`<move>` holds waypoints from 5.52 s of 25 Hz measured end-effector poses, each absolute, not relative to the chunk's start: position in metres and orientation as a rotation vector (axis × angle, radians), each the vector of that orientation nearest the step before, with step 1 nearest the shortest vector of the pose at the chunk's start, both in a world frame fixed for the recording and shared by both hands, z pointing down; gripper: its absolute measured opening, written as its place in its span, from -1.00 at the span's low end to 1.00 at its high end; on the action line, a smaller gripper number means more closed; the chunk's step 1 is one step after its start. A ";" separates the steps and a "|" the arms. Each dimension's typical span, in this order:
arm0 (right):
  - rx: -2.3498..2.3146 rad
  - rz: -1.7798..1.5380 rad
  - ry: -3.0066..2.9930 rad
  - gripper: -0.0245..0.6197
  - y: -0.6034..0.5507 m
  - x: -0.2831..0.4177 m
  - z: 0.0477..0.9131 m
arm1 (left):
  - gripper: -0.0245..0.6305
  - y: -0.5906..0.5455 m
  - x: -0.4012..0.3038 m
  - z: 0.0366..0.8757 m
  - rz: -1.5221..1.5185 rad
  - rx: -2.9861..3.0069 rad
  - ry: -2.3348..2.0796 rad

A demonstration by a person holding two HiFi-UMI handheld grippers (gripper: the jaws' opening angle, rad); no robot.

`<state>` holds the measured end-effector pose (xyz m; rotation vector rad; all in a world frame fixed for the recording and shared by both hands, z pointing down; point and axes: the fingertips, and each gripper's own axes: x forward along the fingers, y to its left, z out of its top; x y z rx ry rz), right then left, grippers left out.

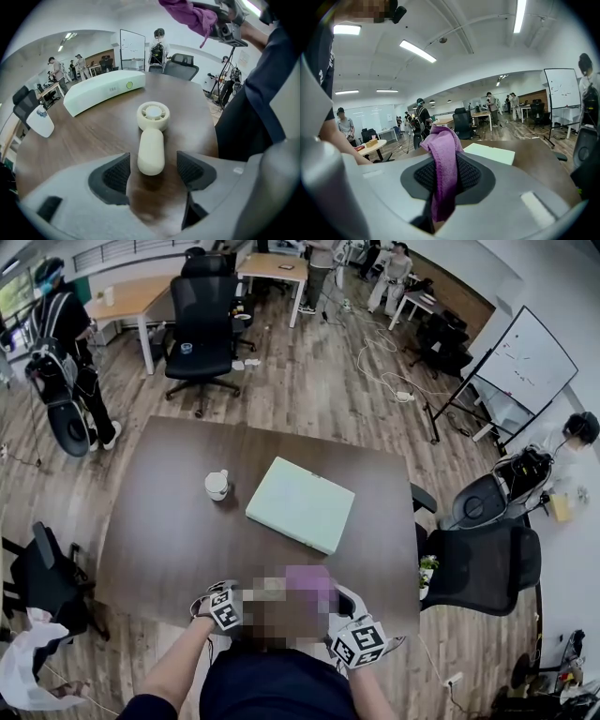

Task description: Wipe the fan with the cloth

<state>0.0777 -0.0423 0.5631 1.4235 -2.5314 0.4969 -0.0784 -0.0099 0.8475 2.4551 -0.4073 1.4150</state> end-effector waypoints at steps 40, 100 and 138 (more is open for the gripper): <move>0.693 0.224 -1.956 -0.69 -0.051 0.042 0.776 | -0.33 -0.018 -0.079 0.862 1.332 2.499 -0.441; 0.356 -0.032 -2.144 -0.69 -0.023 -0.079 0.791 | -0.33 -0.019 -0.079 0.863 1.330 2.476 -0.448; 0.750 0.411 -2.104 -0.67 -0.044 0.010 0.801 | -0.34 -0.019 -0.078 0.861 1.327 2.463 -0.425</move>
